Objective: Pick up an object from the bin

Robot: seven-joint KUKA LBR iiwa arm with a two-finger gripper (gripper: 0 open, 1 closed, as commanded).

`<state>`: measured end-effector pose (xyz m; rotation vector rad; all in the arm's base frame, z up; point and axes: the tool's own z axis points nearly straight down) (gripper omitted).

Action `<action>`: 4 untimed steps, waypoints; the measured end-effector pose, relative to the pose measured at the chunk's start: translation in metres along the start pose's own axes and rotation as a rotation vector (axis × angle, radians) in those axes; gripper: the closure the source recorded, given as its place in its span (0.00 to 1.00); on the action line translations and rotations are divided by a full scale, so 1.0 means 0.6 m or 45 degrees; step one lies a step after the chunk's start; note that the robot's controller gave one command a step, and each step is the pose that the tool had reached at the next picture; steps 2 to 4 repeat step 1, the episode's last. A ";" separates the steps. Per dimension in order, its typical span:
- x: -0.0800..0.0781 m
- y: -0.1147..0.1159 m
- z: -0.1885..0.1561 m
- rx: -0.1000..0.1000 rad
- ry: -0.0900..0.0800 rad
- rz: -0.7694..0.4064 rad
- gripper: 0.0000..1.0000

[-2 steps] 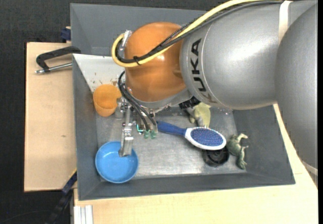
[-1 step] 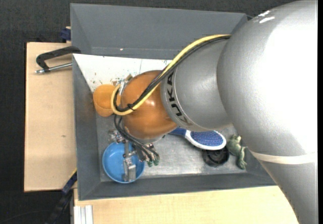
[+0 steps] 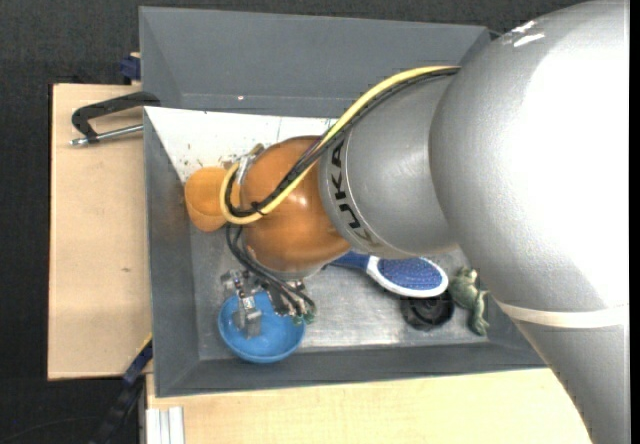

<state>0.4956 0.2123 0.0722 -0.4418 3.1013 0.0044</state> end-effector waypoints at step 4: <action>-0.013 -0.083 -0.258 0.002 -0.005 -0.427 1.00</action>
Offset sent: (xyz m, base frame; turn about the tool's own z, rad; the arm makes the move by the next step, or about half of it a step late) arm 0.0175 -0.0467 0.1504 -0.3372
